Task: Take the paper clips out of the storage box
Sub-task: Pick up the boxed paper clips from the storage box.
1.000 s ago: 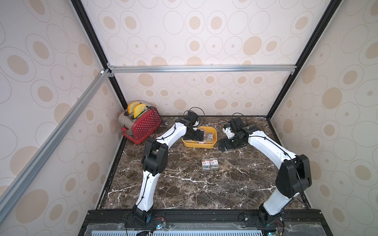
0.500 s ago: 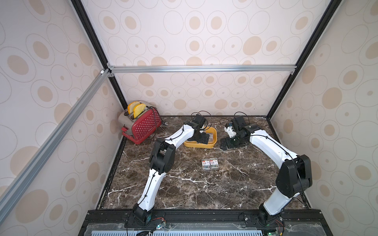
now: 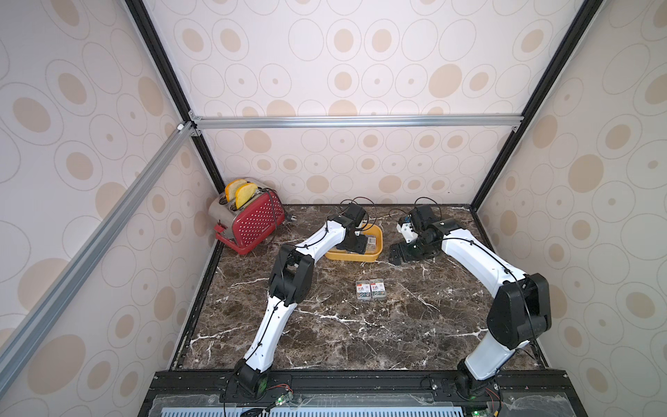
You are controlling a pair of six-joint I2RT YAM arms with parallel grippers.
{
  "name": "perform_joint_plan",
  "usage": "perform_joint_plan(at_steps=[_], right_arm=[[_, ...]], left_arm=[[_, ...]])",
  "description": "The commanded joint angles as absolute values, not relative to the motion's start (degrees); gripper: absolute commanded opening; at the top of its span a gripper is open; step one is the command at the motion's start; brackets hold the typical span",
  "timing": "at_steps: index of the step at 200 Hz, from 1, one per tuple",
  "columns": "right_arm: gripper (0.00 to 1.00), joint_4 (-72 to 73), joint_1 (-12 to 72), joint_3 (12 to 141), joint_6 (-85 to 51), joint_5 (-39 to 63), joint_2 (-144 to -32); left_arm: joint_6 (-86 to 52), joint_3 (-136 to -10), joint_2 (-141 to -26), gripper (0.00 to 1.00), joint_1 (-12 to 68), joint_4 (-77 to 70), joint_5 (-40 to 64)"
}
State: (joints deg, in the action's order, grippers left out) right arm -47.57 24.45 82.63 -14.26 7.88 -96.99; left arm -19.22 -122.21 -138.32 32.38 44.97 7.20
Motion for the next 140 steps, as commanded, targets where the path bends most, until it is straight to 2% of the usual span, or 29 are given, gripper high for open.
perform_joint_plan(at_steps=[1,58,109,140], right_arm=[[1.0,-47.99,24.08,82.11,-13.68,8.44,-96.33],[1.0,-47.37,24.0,82.17,-13.91,9.36,-96.4],[1.0,-46.85,24.02,82.69,-14.15,10.01,-96.32],[1.0,-46.29,23.98,83.23,-14.37,10.84,-96.09]], left_arm=[[-18.45,-124.01,-139.1,0.5,32.78,46.32,7.19],[-16.3,-123.54,-135.68,0.24,32.48,47.11,7.15],[-17.78,-124.09,-131.94,0.24,30.94,47.21,10.56],[-20.93,-124.85,-129.33,0.25,29.11,47.03,16.23]])
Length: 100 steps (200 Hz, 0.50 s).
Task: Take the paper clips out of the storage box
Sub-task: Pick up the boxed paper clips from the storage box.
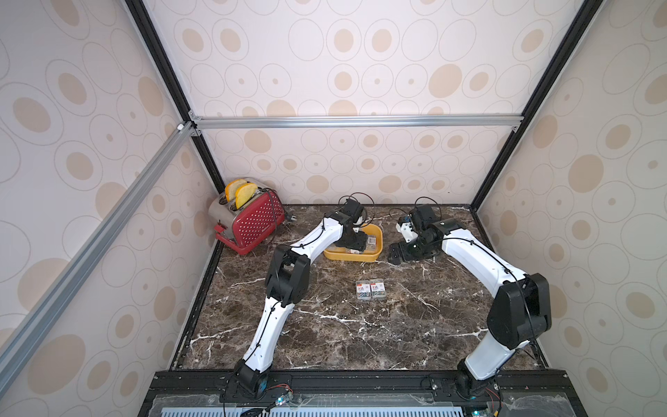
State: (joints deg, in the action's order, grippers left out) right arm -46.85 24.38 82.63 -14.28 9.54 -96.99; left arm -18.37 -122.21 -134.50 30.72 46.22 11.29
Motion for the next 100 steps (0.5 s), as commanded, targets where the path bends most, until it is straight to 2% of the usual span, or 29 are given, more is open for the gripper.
perform_joint_plan(at_steps=[1,100], right_arm=[[1.0,-46.26,24.03,83.23,-14.39,10.87,-96.08],[1.0,-40.89,23.99,81.0,-14.27,18.07,-93.81]], left_arm=[[-21.06,-124.83,-129.26,0.25,29.06,47.03,16.46],[-31.66,-114.44,-120.97,0.26,26.74,40.73,32.08]])
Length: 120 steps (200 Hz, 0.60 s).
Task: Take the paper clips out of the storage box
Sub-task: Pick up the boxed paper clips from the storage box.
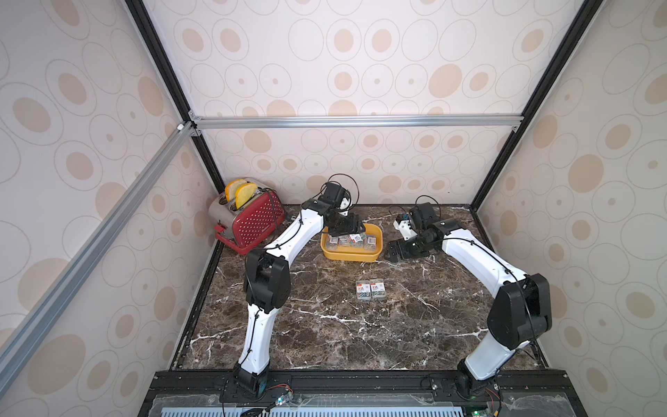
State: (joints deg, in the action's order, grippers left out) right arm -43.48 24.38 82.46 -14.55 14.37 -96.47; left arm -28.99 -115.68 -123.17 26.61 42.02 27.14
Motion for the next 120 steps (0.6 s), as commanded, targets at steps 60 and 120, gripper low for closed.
perform_joint_plan(at_steps=[60,120], right_arm=[[0.94,-25.19,24.04,74.16,-12.54,29.82,-91.08],[0.88,-11.6,24.05,68.57,-12.79,39.7,-90.58]], left_arm=[[-31.56,-108.35,-116.17,0.27,26.81,40.35,39.23],[-34.09,-102.96,-110.56,0.27,26.65,38.02,44.79]])
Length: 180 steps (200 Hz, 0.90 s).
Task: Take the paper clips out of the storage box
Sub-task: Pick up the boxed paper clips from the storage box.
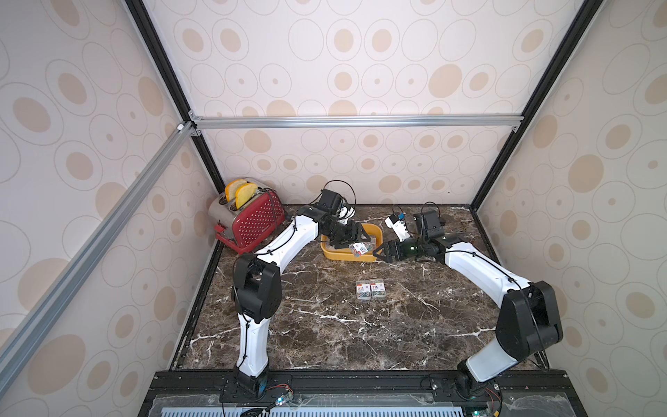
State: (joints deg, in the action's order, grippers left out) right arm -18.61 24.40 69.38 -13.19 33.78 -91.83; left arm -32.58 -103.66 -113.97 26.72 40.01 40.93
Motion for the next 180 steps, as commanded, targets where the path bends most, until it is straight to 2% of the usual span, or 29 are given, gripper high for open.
perform_joint_plan(at_steps=[1,59,93,149,169,180], right_arm=[[0.88,-11.42,24.02,68.56,-12.81,39.93,-90.51],[0.87,-6.34,26.57,68.18,-13.59,44.58,-90.69],[0.76,-6.6,28.2,69.26,-13.38,45.75,-92.23],[0.23,-5.32,28.48,69.28,-14.33,45.35,-91.48],[0.18,-4.86,28.56,69.16,-15.07,44.99,-90.97],[0.1,-4.58,28.45,68.99,-15.49,45.1,-90.66]], left_arm=[[-34.05,-102.94,-110.48,0.27,26.68,38.04,44.81],[-34.67,-99.87,-107.19,0.28,26.71,36.98,46.3],[-35.5,-99.46,-106.46,0.28,26.77,36.74,47.59],[-35.38,-98.81,-105.96,0.31,26.61,36.71,49.04],[-35.05,-98.44,-105.69,0.35,26.5,35.34,49.14],[-34.97,-98.2,-105.47,0.41,26.35,34.85,49.04]])
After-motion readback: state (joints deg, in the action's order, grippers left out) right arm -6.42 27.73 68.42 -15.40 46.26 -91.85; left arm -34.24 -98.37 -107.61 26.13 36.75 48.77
